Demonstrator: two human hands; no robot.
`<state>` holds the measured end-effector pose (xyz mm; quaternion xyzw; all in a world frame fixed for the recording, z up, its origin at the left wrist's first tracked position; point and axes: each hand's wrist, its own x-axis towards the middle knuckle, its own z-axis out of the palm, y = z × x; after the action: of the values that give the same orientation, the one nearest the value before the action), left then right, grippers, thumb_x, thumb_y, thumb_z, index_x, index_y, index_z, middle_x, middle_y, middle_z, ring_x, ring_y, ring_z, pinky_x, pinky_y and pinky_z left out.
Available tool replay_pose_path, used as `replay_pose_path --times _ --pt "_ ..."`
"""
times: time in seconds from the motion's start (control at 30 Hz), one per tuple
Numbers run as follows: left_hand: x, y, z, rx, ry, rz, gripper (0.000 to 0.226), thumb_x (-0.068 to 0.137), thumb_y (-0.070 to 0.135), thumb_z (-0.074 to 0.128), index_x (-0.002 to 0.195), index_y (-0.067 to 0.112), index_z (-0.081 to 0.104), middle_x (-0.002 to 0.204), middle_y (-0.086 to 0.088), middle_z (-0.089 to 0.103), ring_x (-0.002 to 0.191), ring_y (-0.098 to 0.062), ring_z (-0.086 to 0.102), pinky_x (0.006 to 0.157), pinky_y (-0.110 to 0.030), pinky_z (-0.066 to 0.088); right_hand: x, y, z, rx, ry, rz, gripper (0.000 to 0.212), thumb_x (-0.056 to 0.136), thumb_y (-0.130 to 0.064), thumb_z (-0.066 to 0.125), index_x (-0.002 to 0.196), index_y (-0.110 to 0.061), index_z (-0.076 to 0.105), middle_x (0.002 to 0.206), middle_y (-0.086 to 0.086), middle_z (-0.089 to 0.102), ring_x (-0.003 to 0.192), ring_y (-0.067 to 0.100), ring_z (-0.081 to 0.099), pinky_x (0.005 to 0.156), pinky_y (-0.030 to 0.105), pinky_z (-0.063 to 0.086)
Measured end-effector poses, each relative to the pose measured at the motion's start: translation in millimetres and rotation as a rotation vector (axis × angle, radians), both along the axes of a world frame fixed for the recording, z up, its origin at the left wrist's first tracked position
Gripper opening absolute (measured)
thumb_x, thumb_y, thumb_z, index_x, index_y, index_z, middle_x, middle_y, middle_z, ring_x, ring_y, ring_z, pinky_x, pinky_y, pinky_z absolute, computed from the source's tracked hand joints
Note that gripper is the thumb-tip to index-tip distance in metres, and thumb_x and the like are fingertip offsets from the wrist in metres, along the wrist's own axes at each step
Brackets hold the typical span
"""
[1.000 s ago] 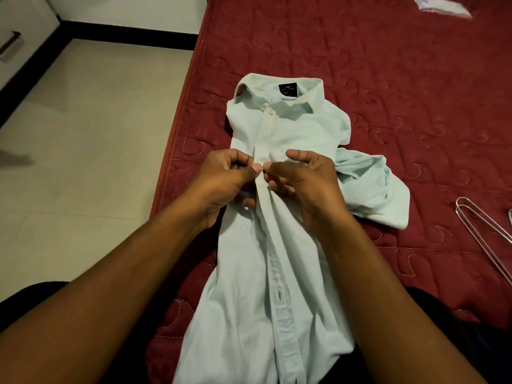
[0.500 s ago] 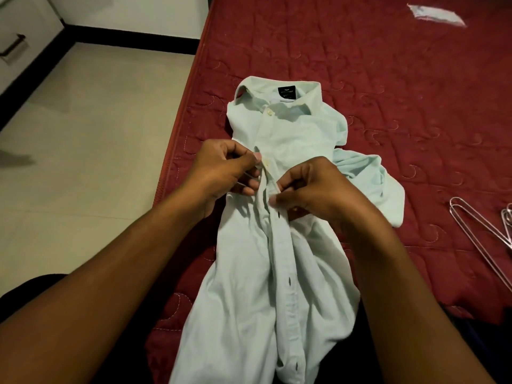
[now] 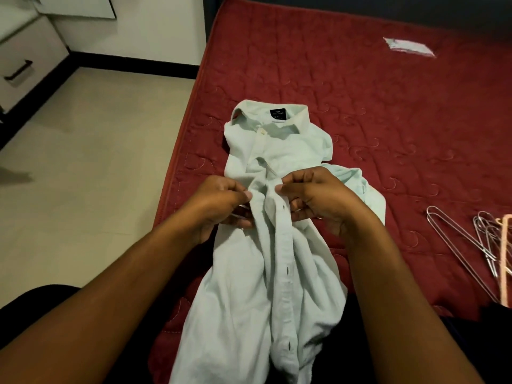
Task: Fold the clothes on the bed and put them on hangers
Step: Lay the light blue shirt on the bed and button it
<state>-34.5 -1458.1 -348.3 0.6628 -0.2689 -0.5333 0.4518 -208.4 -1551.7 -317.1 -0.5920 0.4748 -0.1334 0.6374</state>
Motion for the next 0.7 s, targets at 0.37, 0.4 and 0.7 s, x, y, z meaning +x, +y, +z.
replay_pose_path --times 0.37,0.4,0.7 --pt "25 -11 10 -0.226 -0.251 0.168 0.017 0.100 0.008 0.060 0.089 0.009 0.073 0.082 -0.006 0.074 0.070 -0.012 0.065 0.068 -0.026 0.055 14 8 -1 0.129 -0.314 -0.051 0.021 0.089 -0.003 0.074 0.110 0.000 0.074 0.096 0.013 0.077 0.079 0.018 0.072 0.069 0.026 0.060" --pt "23 -11 8 -0.225 -0.269 0.185 0.016 0.100 0.008 0.061 0.089 0.009 0.073 0.083 -0.006 0.075 0.071 -0.012 0.065 0.070 -0.027 0.056 9 7 -1 0.161 -0.331 0.012 0.025 0.087 0.004 0.072 0.112 0.000 0.073 0.099 0.014 0.077 0.083 0.020 0.074 0.072 0.028 0.061" --pt "11 -31 5 -0.302 -1.109 0.251 0.012 0.100 0.018 0.055 0.099 0.011 0.065 0.086 -0.005 0.068 0.075 -0.023 0.063 0.068 -0.040 0.056 38 -4 -13 -0.276 -0.270 -0.346 0.016 0.084 0.007 0.074 0.081 -0.009 0.072 0.082 0.019 0.075 0.072 0.029 0.073 0.069 0.040 0.063"
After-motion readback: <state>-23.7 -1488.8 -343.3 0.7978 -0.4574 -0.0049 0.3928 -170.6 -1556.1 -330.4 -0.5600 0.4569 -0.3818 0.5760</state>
